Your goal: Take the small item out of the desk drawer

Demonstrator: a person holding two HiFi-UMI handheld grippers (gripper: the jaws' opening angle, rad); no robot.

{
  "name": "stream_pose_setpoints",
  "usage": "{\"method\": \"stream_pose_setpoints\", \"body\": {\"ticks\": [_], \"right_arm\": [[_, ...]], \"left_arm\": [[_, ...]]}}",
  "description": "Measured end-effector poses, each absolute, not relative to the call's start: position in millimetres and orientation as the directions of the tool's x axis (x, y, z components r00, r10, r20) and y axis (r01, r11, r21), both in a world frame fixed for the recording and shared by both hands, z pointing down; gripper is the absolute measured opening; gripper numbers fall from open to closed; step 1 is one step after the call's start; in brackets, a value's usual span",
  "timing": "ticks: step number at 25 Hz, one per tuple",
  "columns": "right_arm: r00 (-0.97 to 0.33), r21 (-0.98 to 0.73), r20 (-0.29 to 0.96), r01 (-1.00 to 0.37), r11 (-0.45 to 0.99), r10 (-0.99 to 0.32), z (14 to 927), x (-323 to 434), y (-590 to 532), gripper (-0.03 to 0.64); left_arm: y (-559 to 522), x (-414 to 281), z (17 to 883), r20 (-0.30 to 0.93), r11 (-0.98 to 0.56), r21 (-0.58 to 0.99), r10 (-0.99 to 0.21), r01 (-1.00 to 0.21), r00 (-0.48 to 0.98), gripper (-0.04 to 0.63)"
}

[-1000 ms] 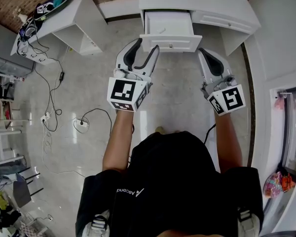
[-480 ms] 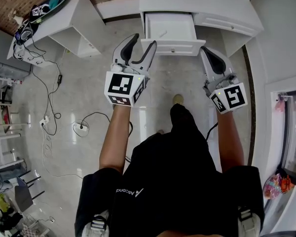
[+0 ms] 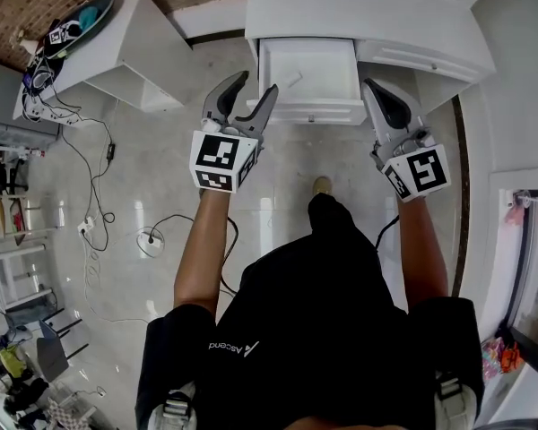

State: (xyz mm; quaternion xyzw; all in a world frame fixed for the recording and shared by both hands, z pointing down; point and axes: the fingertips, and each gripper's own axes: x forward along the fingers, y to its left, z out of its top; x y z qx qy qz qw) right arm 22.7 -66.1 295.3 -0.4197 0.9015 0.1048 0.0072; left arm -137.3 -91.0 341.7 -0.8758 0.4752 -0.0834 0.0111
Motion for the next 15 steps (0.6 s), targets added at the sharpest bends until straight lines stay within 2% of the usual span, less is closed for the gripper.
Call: {"method": "stream_pose_setpoints", "body": {"ticks": [9, 15], "right_arm": [[-0.687, 0.143, -0.044, -0.723, 0.676, -0.725, 337.0, 67.0, -196.3, 0.0], [-0.71, 0.117, -0.006, -0.7, 0.705, -0.704, 363.7, 75.2, -257.5, 0.001]], "left_arm": [[-216.7, -95.8, 408.7, 0.329, -0.57, -0.177, -0.802, -0.802, 0.498, 0.213], [-275.3, -82.5, 466.2, 0.477, -0.609, -0.172, -0.739, -0.774, 0.475, 0.213]]}}
